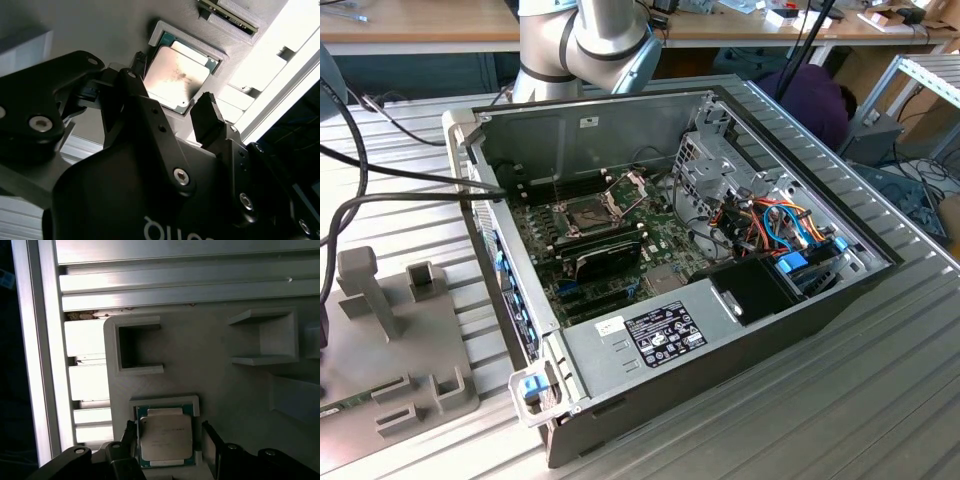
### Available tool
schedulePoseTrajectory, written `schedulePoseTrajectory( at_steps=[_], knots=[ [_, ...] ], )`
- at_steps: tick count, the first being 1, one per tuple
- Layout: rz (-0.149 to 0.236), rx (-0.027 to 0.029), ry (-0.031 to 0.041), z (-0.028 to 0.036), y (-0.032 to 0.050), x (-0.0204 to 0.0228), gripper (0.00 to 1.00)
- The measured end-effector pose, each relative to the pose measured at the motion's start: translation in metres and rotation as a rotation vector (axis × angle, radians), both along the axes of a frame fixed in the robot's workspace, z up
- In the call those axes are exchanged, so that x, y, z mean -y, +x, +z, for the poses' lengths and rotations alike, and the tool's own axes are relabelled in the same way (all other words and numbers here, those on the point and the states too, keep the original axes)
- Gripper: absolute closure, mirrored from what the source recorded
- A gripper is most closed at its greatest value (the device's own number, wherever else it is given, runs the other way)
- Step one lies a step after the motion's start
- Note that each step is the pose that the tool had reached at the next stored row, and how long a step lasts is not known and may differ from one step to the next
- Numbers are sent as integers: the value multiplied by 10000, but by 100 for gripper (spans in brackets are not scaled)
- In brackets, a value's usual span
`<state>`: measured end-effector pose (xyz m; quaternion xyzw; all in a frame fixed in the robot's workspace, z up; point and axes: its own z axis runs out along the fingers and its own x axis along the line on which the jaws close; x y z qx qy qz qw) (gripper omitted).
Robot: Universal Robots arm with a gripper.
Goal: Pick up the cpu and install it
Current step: 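Pick up the cpu and move it towards the insertion slot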
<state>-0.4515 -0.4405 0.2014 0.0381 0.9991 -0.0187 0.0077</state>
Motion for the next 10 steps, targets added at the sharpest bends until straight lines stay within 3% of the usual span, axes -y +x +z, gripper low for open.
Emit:
schedulePoseTrajectory(
  at_steps=[10],
  knots=[
    [50, 4, 0, -39, 1, 0, 37]
  ],
)
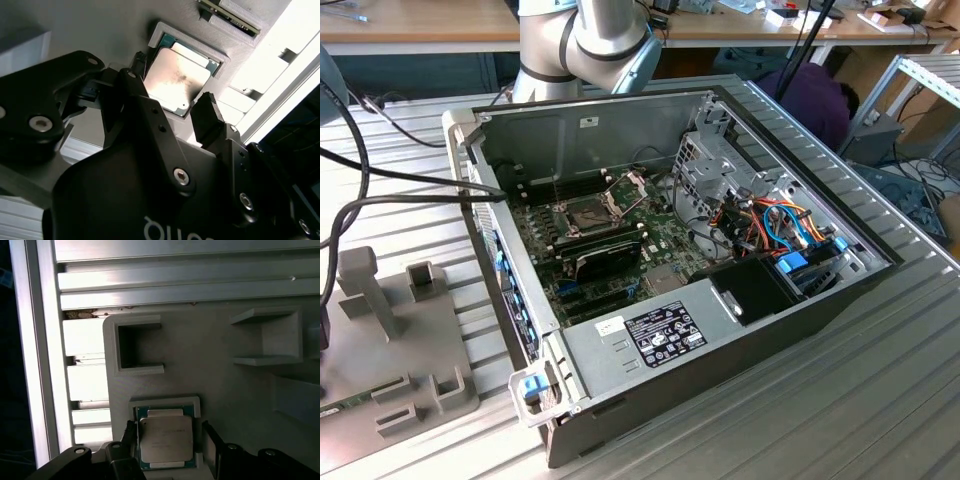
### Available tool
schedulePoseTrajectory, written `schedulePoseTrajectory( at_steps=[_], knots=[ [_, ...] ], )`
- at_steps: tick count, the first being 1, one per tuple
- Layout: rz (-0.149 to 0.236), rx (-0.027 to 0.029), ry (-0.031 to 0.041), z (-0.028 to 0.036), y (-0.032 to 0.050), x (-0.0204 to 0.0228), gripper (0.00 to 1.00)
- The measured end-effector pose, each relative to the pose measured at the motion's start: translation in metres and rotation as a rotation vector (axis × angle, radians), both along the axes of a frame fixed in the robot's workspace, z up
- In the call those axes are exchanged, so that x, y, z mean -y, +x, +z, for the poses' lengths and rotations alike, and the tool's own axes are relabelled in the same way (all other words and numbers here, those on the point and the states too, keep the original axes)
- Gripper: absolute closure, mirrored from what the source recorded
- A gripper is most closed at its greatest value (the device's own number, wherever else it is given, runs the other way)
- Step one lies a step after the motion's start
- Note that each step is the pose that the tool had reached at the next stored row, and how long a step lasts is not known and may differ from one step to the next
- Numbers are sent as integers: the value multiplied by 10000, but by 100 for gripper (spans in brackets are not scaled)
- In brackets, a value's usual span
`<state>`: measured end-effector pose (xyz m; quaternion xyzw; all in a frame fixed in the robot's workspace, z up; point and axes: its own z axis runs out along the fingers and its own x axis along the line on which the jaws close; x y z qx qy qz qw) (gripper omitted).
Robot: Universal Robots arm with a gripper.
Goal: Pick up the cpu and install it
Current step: 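Pick up the cpu and move it towards the insertion slot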
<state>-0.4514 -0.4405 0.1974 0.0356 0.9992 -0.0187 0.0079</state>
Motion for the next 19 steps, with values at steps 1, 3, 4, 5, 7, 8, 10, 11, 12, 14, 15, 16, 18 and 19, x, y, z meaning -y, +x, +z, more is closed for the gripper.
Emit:
schedulePoseTrajectory(
  at_steps=[1, 3, 4, 5, 7, 8, 10, 11, 12, 14, 15, 16, 18, 19],
  knots=[
    [14, -1, -1, -7, 0, 0, 37],
    [39, -4, -8, -13, -1, 0, 37],
    [45, -2, -7, -15, -1, 0, 37],
    [56, -2, -7, -17, 0, 0, 37],
    [86, -1, -7, -20, -1, 0, 37],
    [104, -2, -7, -21, -1, 0, 37],
    [129, -2, -8, -21, -1, 0, 37],
    [130, -2, -8, -21, -1, 0, 37],
    [130, -1, -8, -22, -1, 0, 37],
    [130, -1, -8, -22, -1, 0, 37],
    [160, -2, -8, -22, -1, 0, 37],
    [210, -1, -8, -22, 0, 0, 37],
    [313, 0, -7, -23, 0, 0, 37],
    [367, 0, -7, -23, 0, 0, 37]
  ],
)
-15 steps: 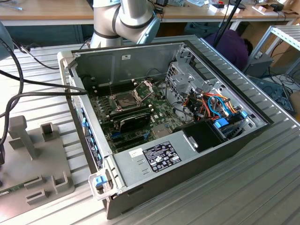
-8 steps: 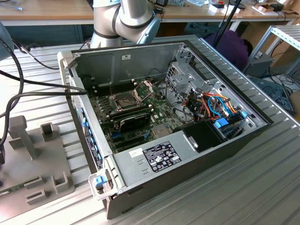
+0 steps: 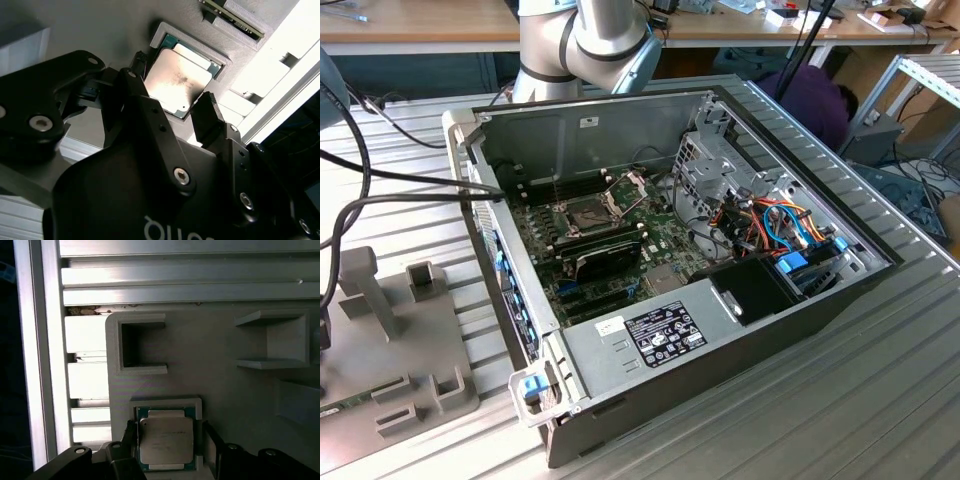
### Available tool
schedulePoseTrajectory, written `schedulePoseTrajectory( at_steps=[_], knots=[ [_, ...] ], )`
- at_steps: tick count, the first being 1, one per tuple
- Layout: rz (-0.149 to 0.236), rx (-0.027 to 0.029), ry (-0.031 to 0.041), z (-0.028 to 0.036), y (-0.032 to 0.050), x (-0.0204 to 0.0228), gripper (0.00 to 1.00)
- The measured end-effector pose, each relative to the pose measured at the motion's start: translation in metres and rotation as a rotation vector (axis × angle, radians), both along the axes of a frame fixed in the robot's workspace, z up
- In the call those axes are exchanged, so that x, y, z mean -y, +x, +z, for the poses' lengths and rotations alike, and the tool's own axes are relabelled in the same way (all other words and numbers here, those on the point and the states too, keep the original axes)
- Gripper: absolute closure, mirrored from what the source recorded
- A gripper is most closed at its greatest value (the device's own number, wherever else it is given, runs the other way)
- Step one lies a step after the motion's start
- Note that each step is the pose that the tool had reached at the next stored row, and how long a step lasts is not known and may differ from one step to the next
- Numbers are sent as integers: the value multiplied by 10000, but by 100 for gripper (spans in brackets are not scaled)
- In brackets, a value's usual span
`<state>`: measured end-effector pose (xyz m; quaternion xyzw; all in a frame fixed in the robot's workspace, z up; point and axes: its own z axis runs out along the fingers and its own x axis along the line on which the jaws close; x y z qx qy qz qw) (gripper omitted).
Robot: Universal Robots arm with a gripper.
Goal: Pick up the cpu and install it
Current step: 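Pick up the cpu and move it towards the insertion slot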
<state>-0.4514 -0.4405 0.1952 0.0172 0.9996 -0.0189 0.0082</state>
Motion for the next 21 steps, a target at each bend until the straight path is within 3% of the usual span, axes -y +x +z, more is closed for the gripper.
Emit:
schedulePoseTrajectory(
  at_steps=[21],
  knots=[
    [672, -2, -56, -25, -20, 3, 37]
  ],
)
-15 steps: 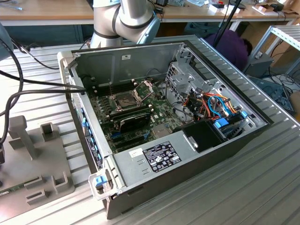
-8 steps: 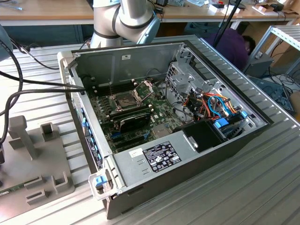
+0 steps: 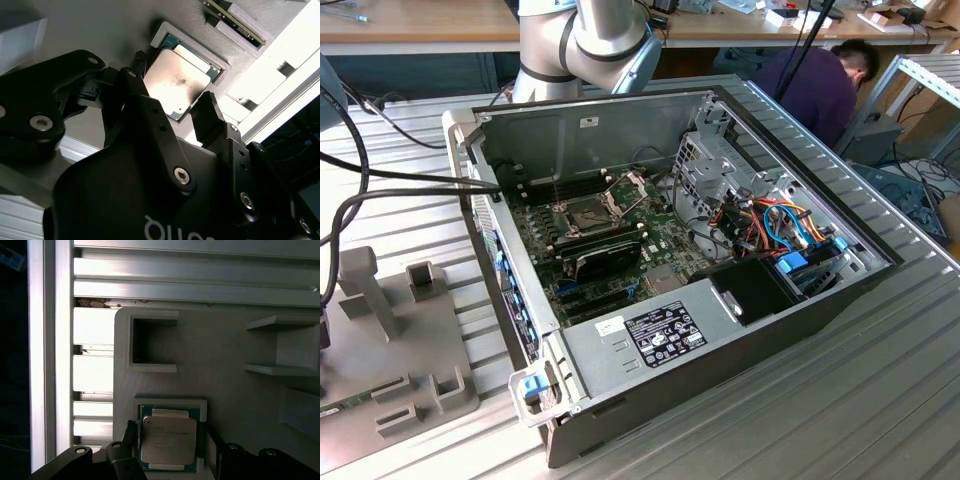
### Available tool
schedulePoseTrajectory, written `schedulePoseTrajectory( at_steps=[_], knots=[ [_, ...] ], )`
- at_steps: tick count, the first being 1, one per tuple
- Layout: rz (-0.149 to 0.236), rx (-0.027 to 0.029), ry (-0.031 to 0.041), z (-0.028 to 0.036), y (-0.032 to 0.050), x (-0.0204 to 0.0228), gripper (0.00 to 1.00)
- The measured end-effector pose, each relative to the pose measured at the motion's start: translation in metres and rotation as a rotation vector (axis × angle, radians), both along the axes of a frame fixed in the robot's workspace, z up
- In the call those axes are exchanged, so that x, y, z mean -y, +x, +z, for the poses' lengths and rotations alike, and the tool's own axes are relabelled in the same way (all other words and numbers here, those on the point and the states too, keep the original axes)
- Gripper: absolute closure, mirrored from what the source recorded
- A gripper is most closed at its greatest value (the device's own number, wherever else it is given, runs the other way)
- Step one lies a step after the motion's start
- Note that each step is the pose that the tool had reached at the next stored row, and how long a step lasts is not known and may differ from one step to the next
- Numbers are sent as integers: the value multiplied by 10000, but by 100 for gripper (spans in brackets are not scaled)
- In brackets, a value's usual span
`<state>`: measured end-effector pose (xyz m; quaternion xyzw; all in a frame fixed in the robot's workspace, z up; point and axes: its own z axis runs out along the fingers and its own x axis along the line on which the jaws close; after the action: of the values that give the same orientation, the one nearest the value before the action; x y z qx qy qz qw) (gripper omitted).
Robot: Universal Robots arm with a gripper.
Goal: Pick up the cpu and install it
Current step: 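Pick up the cpu and move it towards the insertion slot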
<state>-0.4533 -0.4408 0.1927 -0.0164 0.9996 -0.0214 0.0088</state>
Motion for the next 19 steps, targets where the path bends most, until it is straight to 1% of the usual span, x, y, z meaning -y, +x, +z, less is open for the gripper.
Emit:
schedulePoseTrajectory(
  at_steps=[10, 19],
  knots=[
    [0, 1, 0, -33, 0, 0, 37],
    [1, 1, 1, -33, -1, 0, 37]
  ],
)
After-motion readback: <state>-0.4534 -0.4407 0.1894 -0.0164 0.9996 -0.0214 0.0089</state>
